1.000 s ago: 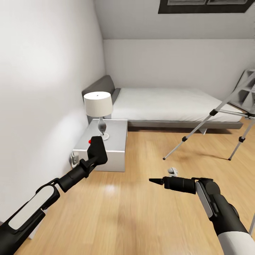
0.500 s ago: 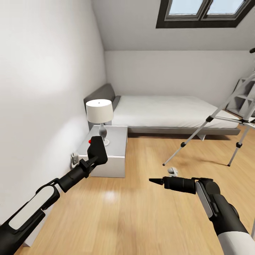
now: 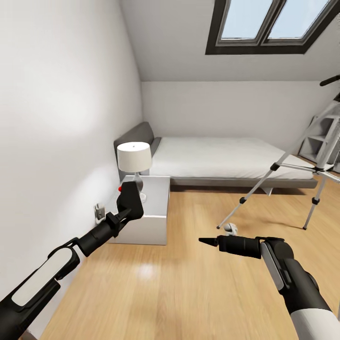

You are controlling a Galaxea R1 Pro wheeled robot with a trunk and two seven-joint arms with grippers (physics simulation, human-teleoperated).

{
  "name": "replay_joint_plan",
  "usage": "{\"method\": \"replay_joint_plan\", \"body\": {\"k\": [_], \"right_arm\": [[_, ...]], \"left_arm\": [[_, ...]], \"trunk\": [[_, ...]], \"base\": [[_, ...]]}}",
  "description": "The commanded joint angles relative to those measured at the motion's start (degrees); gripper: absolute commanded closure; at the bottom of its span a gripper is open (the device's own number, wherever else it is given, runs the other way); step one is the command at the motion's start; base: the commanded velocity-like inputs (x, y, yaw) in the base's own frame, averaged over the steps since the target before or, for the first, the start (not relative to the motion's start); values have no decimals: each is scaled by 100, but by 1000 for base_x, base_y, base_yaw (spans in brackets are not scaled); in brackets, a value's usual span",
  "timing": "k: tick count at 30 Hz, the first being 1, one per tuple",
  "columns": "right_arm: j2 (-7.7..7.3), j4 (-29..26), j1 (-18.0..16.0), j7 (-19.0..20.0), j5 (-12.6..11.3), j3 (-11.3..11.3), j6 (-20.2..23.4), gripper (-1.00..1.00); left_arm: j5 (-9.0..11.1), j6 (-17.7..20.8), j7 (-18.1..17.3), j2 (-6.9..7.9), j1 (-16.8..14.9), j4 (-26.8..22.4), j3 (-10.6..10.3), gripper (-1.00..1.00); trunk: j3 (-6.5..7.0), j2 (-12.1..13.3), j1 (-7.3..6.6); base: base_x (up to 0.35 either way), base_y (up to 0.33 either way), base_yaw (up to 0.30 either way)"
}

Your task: Attach the digital camera to the camera tripod in the bedroom.

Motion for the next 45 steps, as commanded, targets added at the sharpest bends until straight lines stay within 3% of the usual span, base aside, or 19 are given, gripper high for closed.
{"method": "replay_joint_plan", "body": {"k": [1,13,17,23,26,41,45], "right_arm": [[-1,0,-3,21,8,-5,21,-100],[-3,0,-1,21,4,-5,18,-100],[-4,0,-3,21,0,-5,19,-100],[-4,0,-3,21,-5,-5,19,-100],[-4,0,-3,21,-5,-5,21,-100],[-6,0,-3,21,-6,-5,20,-100],[-7,0,-2,21,-6,-5,22,-100]], "left_arm": [[53,12,-29,5,-5,3,-8,100],[56,9,88,1,-5,11,-8,100],[64,2,461,-2,-5,7,-7,100],[98,-1,1596,-18,-5,-5,13,100],[100,1,1799,-32,-5,-10,17,100],[100,16,1989,-114,-5,-15,26,100],[99,16,1993,-118,-5,-15,27,100]], "trunk": [[17,0,-3],[283,16,-34],[372,21,-45],[505,29,-60],[571,33,-68],[904,53,-107],[975,213,-194]], "base": [[0,0,0],[0,0,0],[0,0,0],[0,0,0],[0,0,0],[0,0,0],[0,0,0]]}}
